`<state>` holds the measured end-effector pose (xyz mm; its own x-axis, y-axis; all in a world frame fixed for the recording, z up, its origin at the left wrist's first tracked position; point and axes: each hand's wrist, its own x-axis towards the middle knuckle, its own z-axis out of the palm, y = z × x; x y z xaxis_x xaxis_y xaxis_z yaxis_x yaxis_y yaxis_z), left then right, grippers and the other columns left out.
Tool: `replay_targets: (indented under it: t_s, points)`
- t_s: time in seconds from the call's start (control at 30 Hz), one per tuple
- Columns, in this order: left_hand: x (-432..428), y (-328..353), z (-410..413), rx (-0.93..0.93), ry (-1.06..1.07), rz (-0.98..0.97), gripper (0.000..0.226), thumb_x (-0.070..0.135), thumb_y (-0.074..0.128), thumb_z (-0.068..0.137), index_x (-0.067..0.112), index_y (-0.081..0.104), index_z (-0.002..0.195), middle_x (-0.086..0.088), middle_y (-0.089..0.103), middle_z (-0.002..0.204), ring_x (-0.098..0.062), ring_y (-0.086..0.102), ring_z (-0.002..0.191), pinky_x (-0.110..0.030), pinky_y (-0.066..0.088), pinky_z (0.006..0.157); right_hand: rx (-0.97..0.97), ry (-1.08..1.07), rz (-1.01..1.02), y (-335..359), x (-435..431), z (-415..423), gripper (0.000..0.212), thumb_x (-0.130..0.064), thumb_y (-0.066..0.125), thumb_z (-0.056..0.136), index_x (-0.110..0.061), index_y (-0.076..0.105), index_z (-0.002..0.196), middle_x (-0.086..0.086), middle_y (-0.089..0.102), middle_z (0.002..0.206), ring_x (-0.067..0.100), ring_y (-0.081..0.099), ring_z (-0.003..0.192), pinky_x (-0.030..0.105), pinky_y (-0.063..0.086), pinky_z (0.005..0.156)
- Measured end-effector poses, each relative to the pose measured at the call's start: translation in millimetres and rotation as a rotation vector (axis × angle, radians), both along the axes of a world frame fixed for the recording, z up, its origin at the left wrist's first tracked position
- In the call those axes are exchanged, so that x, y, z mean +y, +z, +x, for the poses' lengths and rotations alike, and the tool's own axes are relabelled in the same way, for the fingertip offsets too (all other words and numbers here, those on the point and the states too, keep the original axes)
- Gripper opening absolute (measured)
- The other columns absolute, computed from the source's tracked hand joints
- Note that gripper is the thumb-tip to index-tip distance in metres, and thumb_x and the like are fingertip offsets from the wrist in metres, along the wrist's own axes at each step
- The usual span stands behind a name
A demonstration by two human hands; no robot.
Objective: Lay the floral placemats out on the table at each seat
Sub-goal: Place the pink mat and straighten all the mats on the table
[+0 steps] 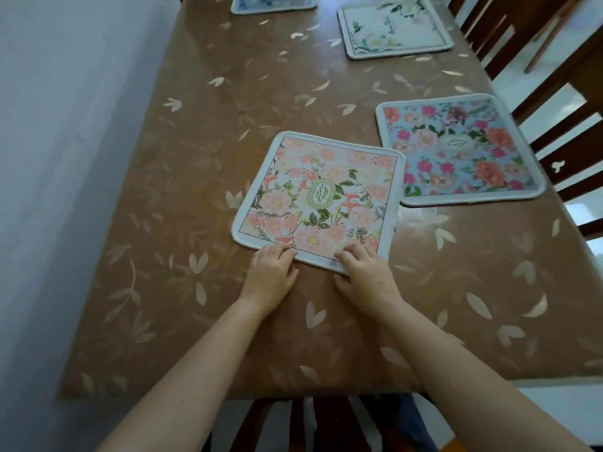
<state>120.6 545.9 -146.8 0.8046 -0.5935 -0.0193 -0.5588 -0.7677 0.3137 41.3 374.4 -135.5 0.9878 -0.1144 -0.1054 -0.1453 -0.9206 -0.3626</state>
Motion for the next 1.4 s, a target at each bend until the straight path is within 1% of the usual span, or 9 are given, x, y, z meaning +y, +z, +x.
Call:
replay_targets:
  t_s: [0.1,0.2,0.37,0.47,0.67,0.83,0.97,1.13,1.4]
  points:
    - [-0.1,-0.9,6.9,-0.008,-0.018,-0.015,0.028,0.013,0.063,0.080,0.002,0.060,0.106,-0.017,0.058,0.110,-0.033,0.050,0.104,-0.044,0.038,0.093,-0.024,-0.087,0.052,-5.7,3.1,2.5,0.028,-0.021,0.055,0.082,-0.010,0.057,0.108,0.010,0.053,0.114,0.029,0.045,0.106,0.037,0.039,0.084]
    - [0.7,-1.2,12.8,-0.019,-0.037,-0.029,0.020,0.010,0.064,0.078,0.002,0.061,0.096,-0.017,0.060,0.100,-0.033,0.052,0.096,-0.044,0.041,0.086,-0.046,-0.154,0.095,-10.8,7.6,3.8,0.022,-0.017,0.057,0.081,-0.008,0.059,0.101,0.012,0.054,0.110,0.031,0.047,0.104,0.041,0.040,0.083]
    - [-2.2,2.2,19.8,-0.075,-0.121,-0.039,0.007,0.000,0.065,0.074,-0.002,0.060,0.079,-0.019,0.063,0.082,-0.036,0.058,0.078,-0.046,0.047,0.069,-0.117,-0.212,0.129,-15.2,13.8,7.0,0.011,-0.009,0.062,0.076,-0.004,0.062,0.086,0.015,0.059,0.097,0.036,0.051,0.091,0.043,0.042,0.074]
    - [-4.6,6.4,24.3,-0.104,-0.193,-0.019,0.011,-0.004,0.070,0.068,-0.003,0.059,0.069,-0.019,0.063,0.070,-0.035,0.060,0.064,-0.041,0.050,0.058,-0.154,-0.212,0.121,-16.9,16.7,5.9,0.005,-0.004,0.064,0.073,-0.002,0.061,0.077,0.017,0.062,0.089,0.037,0.055,0.082,0.043,0.044,0.069]
    - [-8.4,13.4,30.2,-0.081,-0.273,0.039,0.016,-0.011,0.070,0.059,-0.005,0.055,0.057,-0.021,0.058,0.060,-0.033,0.056,0.053,-0.036,0.049,0.050,-0.170,-0.216,0.120,-15.3,18.0,8.1,0.003,-0.002,0.063,0.072,0.000,0.061,0.073,0.018,0.062,0.087,0.035,0.055,0.082,0.041,0.044,0.067]
    - [-9.7,15.6,30.5,-0.070,-0.296,0.050,0.016,-0.012,0.069,0.057,-0.006,0.054,0.057,-0.022,0.058,0.059,-0.034,0.055,0.053,-0.036,0.048,0.051,-0.160,-0.188,0.113,-12.1,18.5,9.5,0.003,-0.001,0.060,0.072,0.002,0.061,0.074,0.018,0.061,0.089,0.034,0.055,0.087,0.041,0.045,0.067]
    - [-7.8,9.6,28.0,-0.060,-0.276,0.046,0.006,-0.009,0.061,0.067,-0.009,0.056,0.064,-0.026,0.059,0.068,-0.037,0.056,0.063,-0.041,0.047,0.059,-0.151,-0.164,0.114,-11.3,17.3,8.3,0.004,-0.001,0.058,0.072,0.002,0.060,0.074,0.019,0.060,0.090,0.034,0.055,0.089,0.041,0.045,0.068]
    - [3.4,6.2,7.3,-0.021,-0.243,-0.031,0.008,-0.009,0.063,0.064,-0.006,0.056,0.062,-0.023,0.059,0.064,-0.035,0.056,0.059,-0.039,0.047,0.054,-0.159,-0.115,0.099,-10.7,17.4,-3.0,0.002,0.002,0.060,0.068,0.002,0.059,0.070,0.019,0.061,0.086,0.035,0.055,0.077,0.040,0.044,0.062]
    - [33.9,3.3,-42.5,-0.002,-0.115,-0.105,0.015,-0.007,0.066,0.060,0.001,0.054,0.060,-0.015,0.058,0.061,-0.030,0.054,0.059,-0.037,0.045,0.055,-0.099,0.076,0.085,-10.7,26.3,-27.1,0.005,-0.002,0.062,0.069,0.001,0.059,0.072,0.019,0.060,0.086,0.032,0.055,0.081,0.036,0.042,0.066]
